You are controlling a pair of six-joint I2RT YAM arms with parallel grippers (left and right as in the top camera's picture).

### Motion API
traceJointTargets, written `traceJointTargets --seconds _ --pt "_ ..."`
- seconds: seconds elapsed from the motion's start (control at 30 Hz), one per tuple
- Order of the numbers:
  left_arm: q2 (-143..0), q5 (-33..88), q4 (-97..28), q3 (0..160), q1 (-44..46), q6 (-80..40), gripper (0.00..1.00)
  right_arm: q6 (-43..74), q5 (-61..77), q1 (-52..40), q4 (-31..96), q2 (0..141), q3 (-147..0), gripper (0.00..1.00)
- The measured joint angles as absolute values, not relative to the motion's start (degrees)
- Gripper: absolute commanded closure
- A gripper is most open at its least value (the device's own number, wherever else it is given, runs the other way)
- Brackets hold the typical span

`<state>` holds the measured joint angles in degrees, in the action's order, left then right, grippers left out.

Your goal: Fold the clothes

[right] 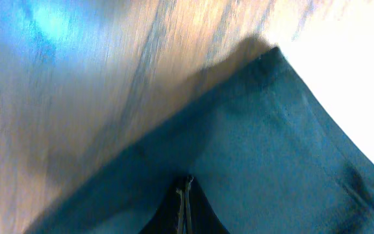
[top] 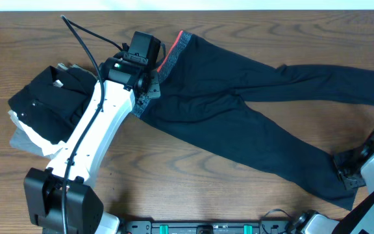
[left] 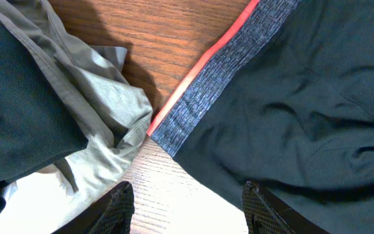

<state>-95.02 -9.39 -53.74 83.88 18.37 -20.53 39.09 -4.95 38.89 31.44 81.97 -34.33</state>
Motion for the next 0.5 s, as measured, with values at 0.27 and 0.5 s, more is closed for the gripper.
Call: traceJointTargets --seconds 0.27,0.5 --pt "-95.02 -9.37 -54.08 83.88 18.37 -20.53 0.44 41.69 -10.72 39.70 16.78 85.34 -33.28 0.99" --pt "-95.02 -9.37 -54.33 83.88 18.37 -20.53 0.43 43.00 -12.73 39.72 0.08 93.54 -35.27 0.99"
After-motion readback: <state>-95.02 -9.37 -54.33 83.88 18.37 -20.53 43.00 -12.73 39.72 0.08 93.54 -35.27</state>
